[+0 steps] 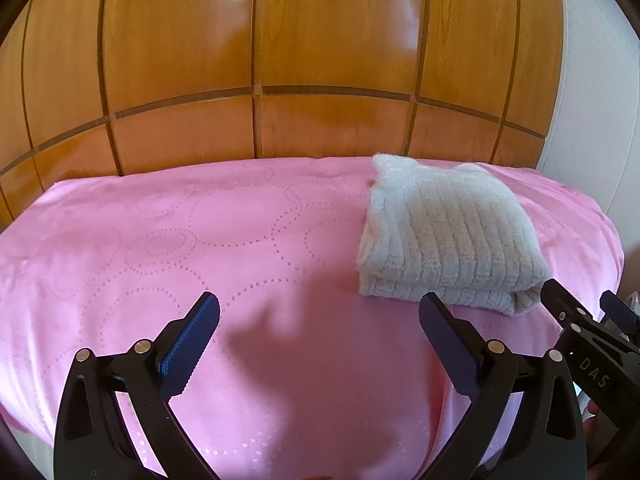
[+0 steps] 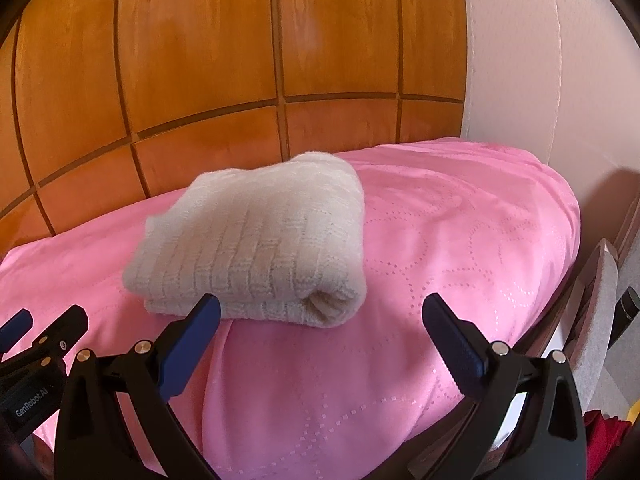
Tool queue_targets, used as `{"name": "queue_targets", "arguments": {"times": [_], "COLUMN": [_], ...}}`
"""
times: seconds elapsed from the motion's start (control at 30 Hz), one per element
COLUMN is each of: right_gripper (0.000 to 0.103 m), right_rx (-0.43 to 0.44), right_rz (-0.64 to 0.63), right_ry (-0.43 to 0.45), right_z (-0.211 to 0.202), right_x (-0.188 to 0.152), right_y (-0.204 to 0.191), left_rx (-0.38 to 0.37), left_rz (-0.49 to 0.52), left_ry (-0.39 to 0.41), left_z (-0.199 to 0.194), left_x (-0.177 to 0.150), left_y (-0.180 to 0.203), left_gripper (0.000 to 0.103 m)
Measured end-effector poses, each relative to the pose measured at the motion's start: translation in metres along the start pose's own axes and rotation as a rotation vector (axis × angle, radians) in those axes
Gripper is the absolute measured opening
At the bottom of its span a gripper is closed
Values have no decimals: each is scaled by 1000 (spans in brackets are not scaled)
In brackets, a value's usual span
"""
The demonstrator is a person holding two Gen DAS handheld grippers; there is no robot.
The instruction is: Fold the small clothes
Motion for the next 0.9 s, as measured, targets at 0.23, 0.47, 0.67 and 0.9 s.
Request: {"name": "queue_targets", "arguments": {"times": [0.23,0.47,0.67,0.9], "right_gripper": [101,101,101,101], "right_rx": [20,20,18,24], "right_rz": [-9,-10,-11,-9], "right_ry": [-11,-3,-11,-20], "right_z": [1,-1,4,6], "right_x": [-2,-2,-1,-1], "right_y": [-5,-7,-5,-3], "left_rx": [-2,-5,-8,-29], "left_rz": [0,3,4,7], "left_ry": [21,19,23,42], "left_z": [-5,-6,-6,-6], "left_x": [1,0,1,2], "left_y": [2,4,4,5], "left_gripper": [99,99,99,99]}}
Point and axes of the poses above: each gripper's, at about its wrist camera, not at the fingertips, and z roughly the way its jaws point, y to its right, x to its top, the point moved 4 cm from there along z, roughly the way its jaws point
